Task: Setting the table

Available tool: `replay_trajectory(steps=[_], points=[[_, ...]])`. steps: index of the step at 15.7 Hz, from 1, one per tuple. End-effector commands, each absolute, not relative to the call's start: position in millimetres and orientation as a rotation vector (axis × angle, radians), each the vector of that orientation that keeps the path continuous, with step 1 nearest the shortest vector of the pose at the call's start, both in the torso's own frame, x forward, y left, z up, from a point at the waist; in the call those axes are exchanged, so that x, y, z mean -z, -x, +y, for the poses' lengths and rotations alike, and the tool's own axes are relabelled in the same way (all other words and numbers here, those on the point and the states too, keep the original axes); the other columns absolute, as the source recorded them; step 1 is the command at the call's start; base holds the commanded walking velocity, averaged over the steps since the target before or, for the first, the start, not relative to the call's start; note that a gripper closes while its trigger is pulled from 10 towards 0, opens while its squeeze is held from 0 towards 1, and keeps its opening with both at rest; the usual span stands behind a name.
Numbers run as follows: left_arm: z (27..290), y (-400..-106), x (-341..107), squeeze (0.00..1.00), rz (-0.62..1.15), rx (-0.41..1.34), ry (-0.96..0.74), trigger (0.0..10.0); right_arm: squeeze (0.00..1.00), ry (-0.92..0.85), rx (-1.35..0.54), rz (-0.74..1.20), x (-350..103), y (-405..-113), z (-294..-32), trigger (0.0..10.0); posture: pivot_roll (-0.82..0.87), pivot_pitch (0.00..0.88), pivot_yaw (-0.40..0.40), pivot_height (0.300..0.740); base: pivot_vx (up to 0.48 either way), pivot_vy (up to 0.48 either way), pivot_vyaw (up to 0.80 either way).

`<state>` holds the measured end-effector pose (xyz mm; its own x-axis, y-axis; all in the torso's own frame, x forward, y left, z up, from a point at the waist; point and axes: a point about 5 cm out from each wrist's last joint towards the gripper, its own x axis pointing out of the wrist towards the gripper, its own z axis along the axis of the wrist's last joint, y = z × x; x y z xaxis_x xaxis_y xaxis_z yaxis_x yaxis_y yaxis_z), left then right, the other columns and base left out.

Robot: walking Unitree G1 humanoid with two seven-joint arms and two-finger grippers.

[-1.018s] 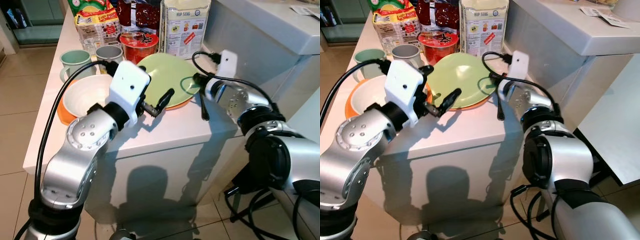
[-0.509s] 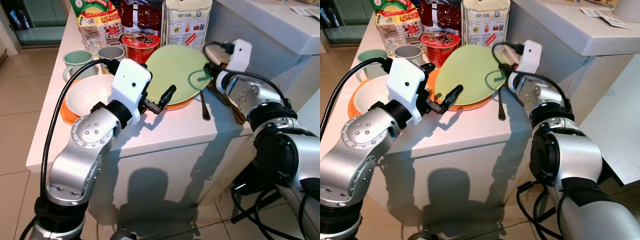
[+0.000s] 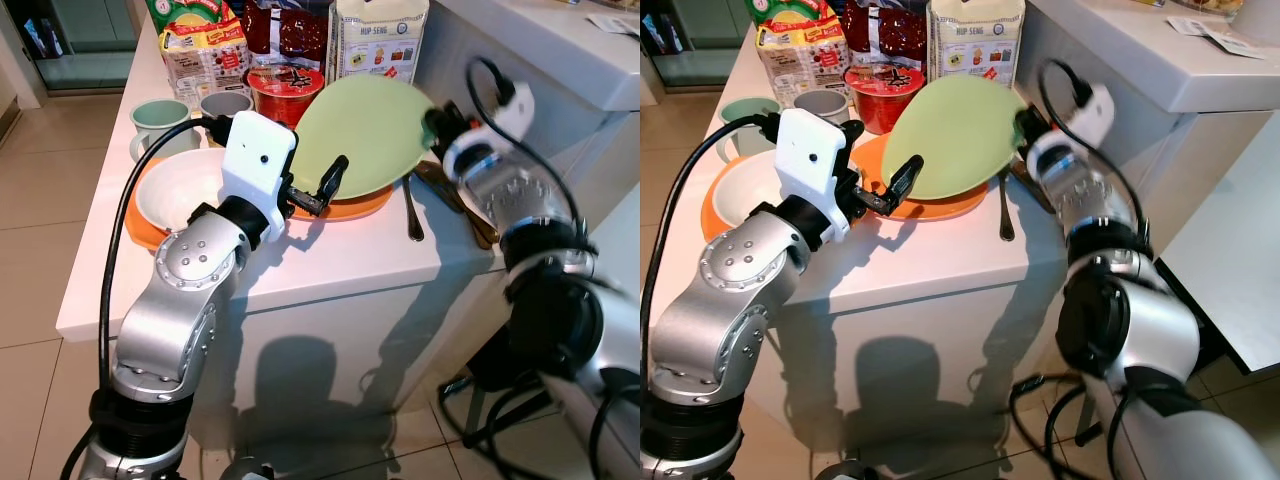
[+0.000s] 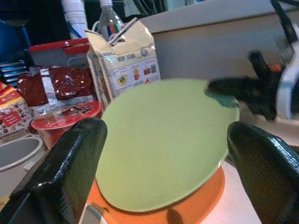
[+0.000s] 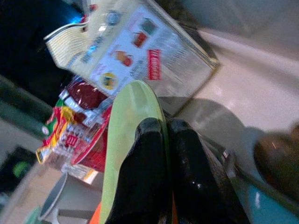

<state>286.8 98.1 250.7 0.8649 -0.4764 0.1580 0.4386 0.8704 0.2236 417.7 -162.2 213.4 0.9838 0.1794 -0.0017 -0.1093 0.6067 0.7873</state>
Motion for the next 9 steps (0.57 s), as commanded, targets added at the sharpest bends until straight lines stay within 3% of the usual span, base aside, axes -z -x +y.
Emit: replay_trajectory(steps=[1,8,9], points=[[96.4,-289.4,-257.1,0.00,-0.242,0.467,-0.177,10.0,0.00,-1.000,-0.172,0.007,-226.6,-418.0,-168.0,0.0,0.03,0.000,-0.023,0.740,0.000,0.000,0.00],[106.3,-304.0,-257.9,0.00,-0.195,0.332,-0.081,10.0,0.00,-1.351,-0.131,-0.106,-224.5,-413.3,-175.6,0.0,0.04,0.000,-0.025,0.740,0.000,0.000,0.00],[110.9,-307.4,-256.7,1.00,-0.155,0.318,0.016,10.0,0.00,-1.370,-0.147,-0.103,-224.1,-412.3,-173.3,0.0,0.04,0.000,-0.026,0.740,0.000,0.000,0.00]])
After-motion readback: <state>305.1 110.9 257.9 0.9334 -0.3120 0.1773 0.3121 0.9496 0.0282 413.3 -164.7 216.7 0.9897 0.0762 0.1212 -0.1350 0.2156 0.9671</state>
